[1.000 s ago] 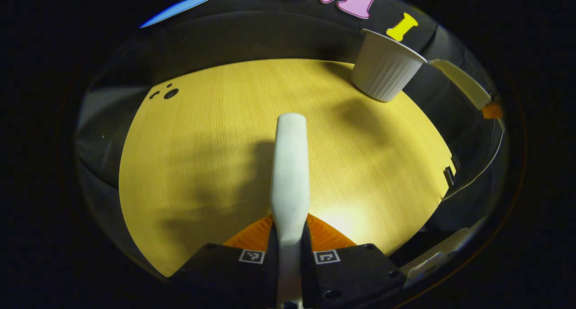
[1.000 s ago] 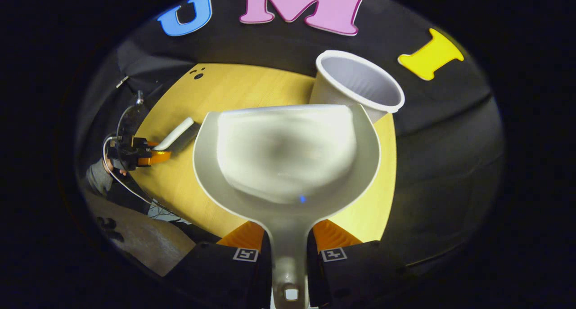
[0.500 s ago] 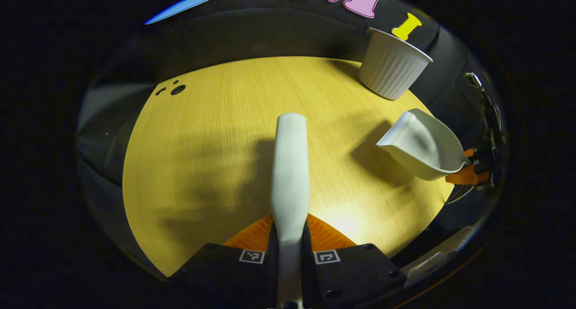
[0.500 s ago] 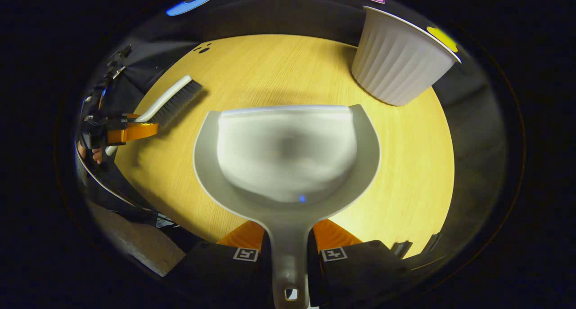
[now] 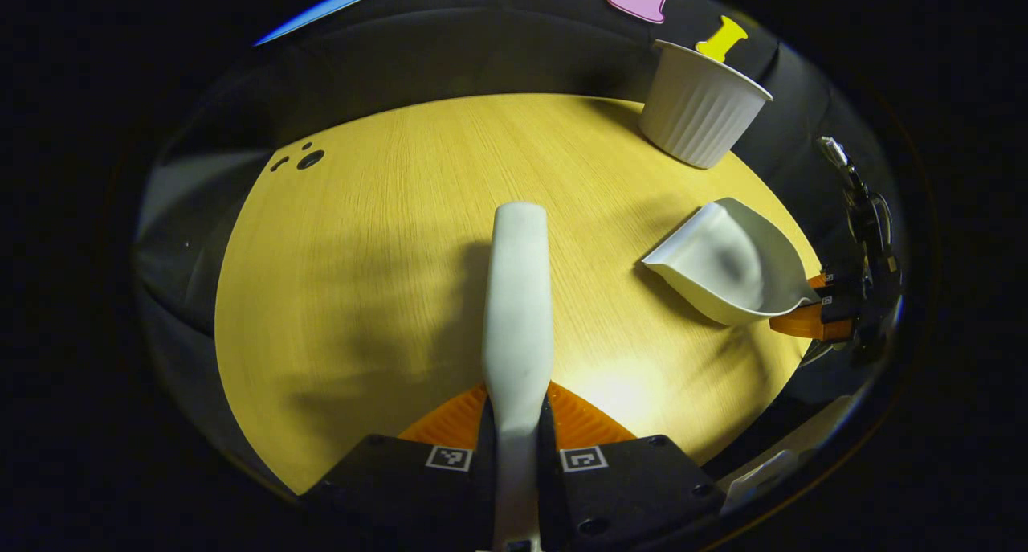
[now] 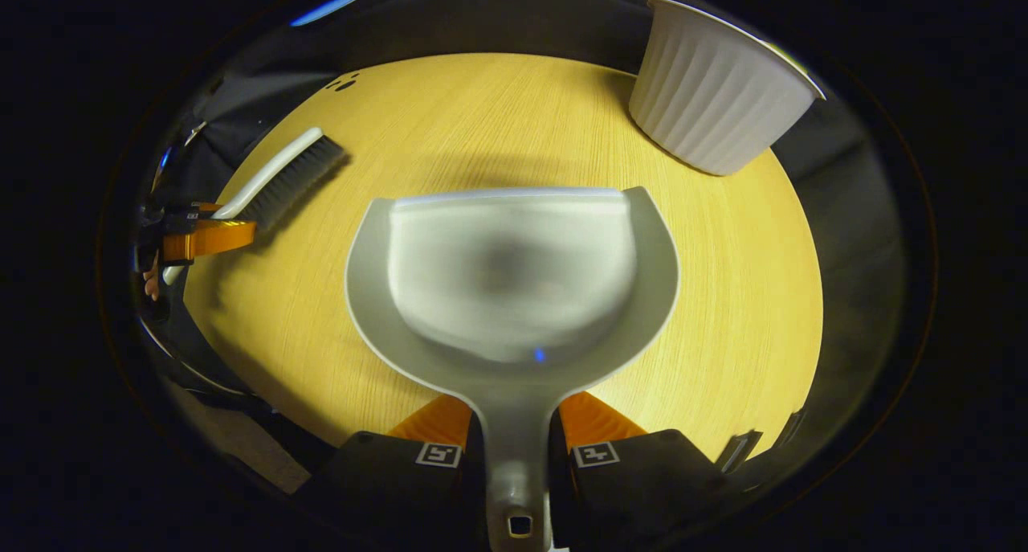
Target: Pick up the small broom and dustpan from the desktop, sweep the trash into the dustpan with the broom, and then empty the trash into the garbage bin.
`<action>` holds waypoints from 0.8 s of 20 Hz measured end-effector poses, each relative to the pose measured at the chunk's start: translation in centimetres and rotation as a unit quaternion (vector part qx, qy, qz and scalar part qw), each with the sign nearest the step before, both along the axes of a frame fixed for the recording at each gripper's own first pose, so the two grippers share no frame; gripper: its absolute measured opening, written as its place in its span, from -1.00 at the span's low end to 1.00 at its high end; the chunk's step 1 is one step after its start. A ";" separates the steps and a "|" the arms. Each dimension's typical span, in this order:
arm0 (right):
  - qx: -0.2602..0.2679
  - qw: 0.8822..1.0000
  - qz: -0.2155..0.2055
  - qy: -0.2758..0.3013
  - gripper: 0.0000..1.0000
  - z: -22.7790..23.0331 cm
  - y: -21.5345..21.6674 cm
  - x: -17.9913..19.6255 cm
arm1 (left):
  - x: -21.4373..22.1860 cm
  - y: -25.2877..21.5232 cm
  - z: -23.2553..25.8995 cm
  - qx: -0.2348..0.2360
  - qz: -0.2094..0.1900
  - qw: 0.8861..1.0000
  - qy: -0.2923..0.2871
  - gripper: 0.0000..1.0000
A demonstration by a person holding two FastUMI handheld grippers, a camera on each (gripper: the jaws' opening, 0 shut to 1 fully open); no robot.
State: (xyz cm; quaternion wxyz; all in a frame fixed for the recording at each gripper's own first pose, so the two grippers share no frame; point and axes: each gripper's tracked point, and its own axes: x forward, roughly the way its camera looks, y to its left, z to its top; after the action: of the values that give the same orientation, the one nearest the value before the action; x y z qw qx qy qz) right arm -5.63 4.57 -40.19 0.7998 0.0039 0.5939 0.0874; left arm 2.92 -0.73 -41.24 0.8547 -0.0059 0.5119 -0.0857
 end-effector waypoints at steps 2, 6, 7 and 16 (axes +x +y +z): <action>0.000 1.000 0.001 0.003 -0.29 -0.3 0.1 0.0 | 0.1 -0.1 -0.2 0.002 -0.005 1.000 0.002 -0.48; 0.011 1.000 -0.003 0.003 -0.26 -0.2 -0.4 -0.3 | -0.1 -0.2 -1.1 0.012 -0.010 1.000 0.011 -0.46; 0.010 1.000 -0.001 0.002 -0.26 -0.2 -0.3 -0.3 | -0.1 -0.2 -1.3 0.015 -0.011 1.000 0.013 -0.46; 0.021 1.000 0.011 0.010 -0.16 -0.1 0.1 -1.2 | -0.7 -0.3 -1.1 0.049 -0.007 0.999 -0.002 -0.39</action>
State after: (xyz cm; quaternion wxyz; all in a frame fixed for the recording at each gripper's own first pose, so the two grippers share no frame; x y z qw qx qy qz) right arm -6.87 4.63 -40.31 0.7927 0.0154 0.5996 0.1088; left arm 2.19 -1.03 -42.36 0.8544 0.0401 0.5137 -0.0666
